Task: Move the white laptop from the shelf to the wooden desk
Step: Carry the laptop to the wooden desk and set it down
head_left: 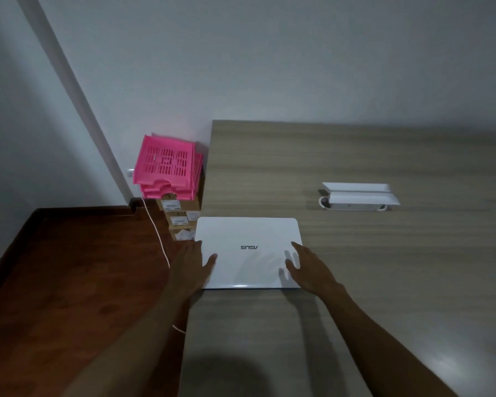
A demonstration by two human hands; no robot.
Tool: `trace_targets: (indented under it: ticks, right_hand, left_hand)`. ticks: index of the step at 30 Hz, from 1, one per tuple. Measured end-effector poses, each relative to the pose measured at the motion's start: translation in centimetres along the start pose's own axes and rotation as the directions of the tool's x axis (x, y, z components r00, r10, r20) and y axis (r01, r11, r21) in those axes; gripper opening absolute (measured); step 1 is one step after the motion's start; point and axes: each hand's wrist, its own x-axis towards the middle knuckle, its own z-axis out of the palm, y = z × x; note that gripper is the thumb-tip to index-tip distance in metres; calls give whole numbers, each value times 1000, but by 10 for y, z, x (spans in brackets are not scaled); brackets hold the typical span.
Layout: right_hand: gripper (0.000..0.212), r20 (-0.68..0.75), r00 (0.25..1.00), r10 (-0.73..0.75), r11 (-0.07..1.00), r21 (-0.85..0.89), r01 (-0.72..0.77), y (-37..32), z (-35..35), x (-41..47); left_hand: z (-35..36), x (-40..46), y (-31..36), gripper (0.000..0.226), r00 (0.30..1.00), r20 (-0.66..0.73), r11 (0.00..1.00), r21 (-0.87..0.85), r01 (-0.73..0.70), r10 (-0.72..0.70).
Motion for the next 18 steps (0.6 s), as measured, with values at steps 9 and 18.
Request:
trace_targets:
  ticks: [9, 18]
  right_hand:
    - [57, -24, 986, -164, 979, -130, 160, 16, 40, -101]
    - [68, 32, 994, -100, 985, -141, 104, 67, 113, -142]
  left_hand:
    - [41, -114, -9, 80, 997, 79, 998, 53, -20, 15]
    - [83, -206, -10, 80, 992, 117, 999, 19, -42, 39]
